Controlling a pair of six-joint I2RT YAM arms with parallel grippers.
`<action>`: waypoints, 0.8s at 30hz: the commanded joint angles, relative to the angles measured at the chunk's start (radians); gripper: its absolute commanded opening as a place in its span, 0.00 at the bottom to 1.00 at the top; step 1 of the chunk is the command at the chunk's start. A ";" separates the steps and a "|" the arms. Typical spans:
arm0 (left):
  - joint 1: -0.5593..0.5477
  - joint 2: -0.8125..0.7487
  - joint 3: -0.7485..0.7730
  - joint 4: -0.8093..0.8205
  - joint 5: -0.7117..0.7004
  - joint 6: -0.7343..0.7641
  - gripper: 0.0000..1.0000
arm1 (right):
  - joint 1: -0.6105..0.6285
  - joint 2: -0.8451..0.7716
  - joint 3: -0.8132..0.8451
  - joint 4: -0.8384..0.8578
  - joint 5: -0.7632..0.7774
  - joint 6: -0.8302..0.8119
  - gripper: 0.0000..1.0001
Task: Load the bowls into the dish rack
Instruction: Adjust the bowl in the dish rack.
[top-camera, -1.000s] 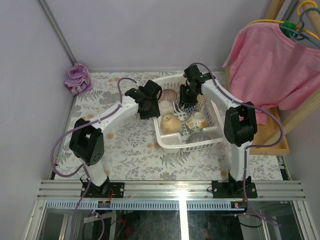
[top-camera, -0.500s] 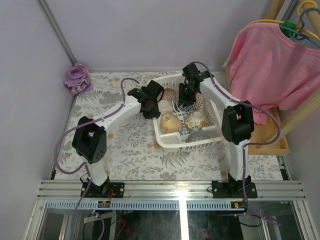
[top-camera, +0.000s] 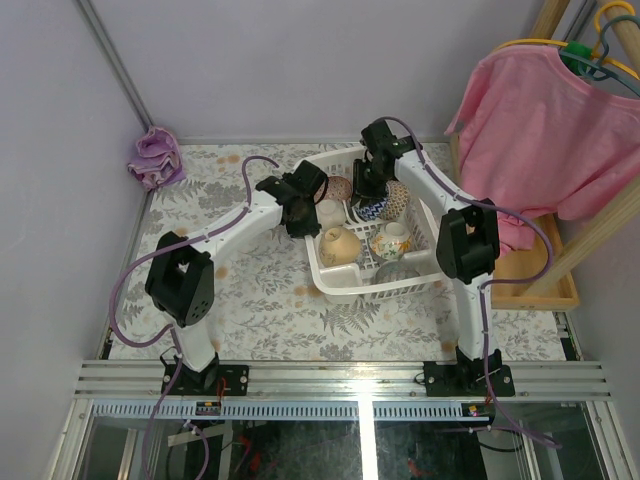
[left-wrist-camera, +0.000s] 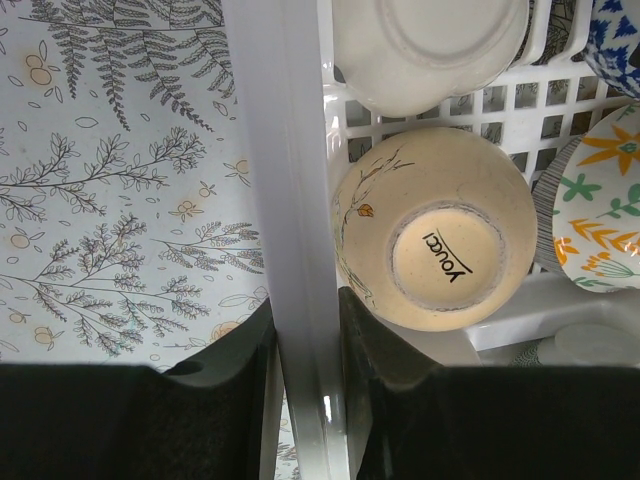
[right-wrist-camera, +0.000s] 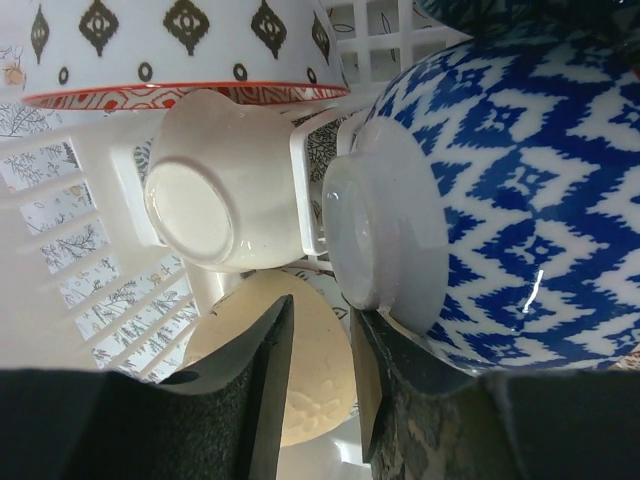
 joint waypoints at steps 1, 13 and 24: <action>0.007 0.033 0.000 -0.069 -0.042 0.047 0.22 | -0.001 0.030 0.050 0.146 0.016 -0.002 0.36; 0.009 0.047 0.036 -0.078 -0.061 0.061 0.25 | -0.006 -0.205 -0.100 0.193 -0.031 -0.068 0.52; 0.099 0.058 0.055 -0.078 -0.060 0.085 0.24 | -0.103 -0.302 -0.117 0.131 -0.011 -0.070 0.55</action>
